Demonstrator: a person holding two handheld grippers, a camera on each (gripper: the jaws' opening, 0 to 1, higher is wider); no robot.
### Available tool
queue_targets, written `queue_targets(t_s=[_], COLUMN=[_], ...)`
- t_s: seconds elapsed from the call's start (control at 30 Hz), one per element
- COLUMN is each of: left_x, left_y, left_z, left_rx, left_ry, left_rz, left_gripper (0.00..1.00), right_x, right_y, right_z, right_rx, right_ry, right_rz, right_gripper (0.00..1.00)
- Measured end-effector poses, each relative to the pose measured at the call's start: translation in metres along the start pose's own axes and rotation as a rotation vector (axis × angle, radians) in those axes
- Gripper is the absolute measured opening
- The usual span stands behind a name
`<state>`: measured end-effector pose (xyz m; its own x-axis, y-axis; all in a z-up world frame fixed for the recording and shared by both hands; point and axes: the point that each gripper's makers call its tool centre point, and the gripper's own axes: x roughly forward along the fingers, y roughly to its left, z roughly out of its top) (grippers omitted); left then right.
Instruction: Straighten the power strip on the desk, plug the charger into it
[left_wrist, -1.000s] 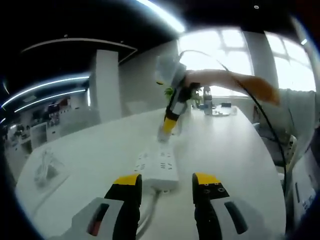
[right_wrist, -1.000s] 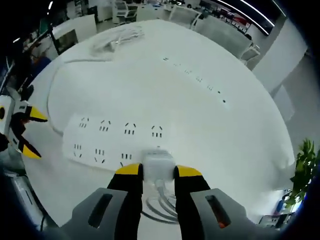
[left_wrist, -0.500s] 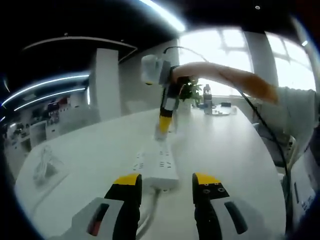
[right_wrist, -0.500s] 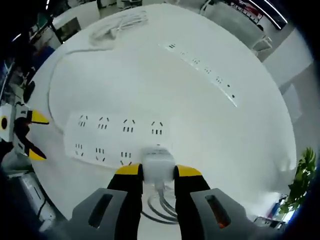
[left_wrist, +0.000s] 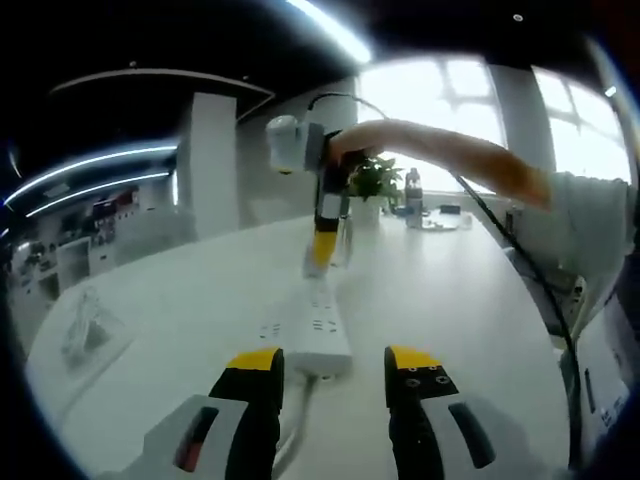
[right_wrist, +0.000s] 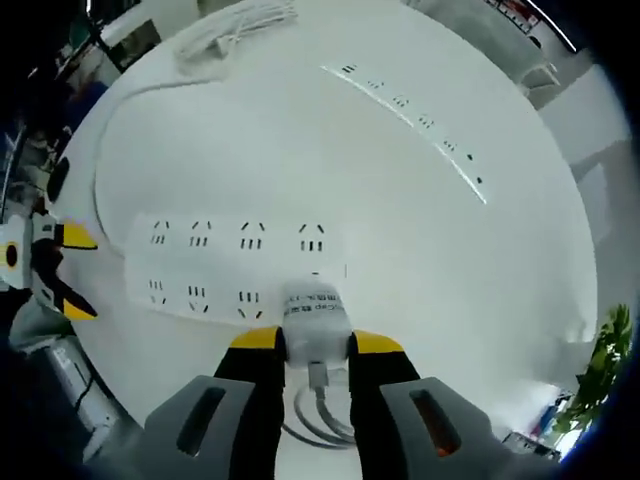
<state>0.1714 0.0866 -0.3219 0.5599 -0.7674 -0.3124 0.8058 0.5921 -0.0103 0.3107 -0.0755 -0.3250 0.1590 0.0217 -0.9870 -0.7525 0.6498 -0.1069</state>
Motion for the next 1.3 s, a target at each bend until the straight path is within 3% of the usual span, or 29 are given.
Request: queue_targets(t_s=[0.03, 0.13, 0.37, 0.6, 0.87, 1.0, 1.13, 1.2, 1.3], left_x=[0.000, 0.000, 0.000, 0.001, 0.001, 0.001, 0.000, 0.001, 0.002], left_y=[0.000, -0.001, -0.002, -0.007, -0.008, -0.009, -0.009, -0.008, -0.008], left_z=[0.000, 0.000, -0.001, -0.003, -0.001, -0.001, 0.000, 0.000, -0.002], left_rx=[-0.003, 0.001, -0.004, -0.004, -0.004, -0.003, -0.001, -0.006, -0.008], left_ry=[0.000, 0.000, 0.005, 0.012, 0.009, 0.009, 0.004, 0.003, 0.008], left_rz=[-0.002, -0.001, -0.007, -0.020, -0.027, -0.033, -0.033, -0.033, -0.030], left_gripper=[0.41, 0.41, 0.41, 0.41, 0.41, 0.41, 0.41, 0.41, 0.41], right_x=[-0.001, -0.003, 0.000, 0.002, 0.005, 0.004, 0.004, 0.005, 0.008], right_y=[0.001, 0.003, 0.003, 0.001, -0.004, -0.001, -0.006, -0.006, -0.010], right_z=[0.001, 0.012, 0.017, 0.016, 0.015, 0.015, 0.022, 0.020, 0.021], right_rx=[-0.029, -0.110, -0.144, -0.170, -0.116, -0.135, -0.151, -0.141, -0.106], right_ry=[0.033, 0.038, 0.057, 0.170, 0.224, 0.286, 0.260, 0.231, 0.229], right_rz=[-0.037, -0.100, -0.097, -0.189, -0.086, -0.179, -0.234, -0.198, -0.086], right_gripper=[0.23, 0.23, 0.24, 0.24, 0.23, 0.23, 0.24, 0.24, 0.24])
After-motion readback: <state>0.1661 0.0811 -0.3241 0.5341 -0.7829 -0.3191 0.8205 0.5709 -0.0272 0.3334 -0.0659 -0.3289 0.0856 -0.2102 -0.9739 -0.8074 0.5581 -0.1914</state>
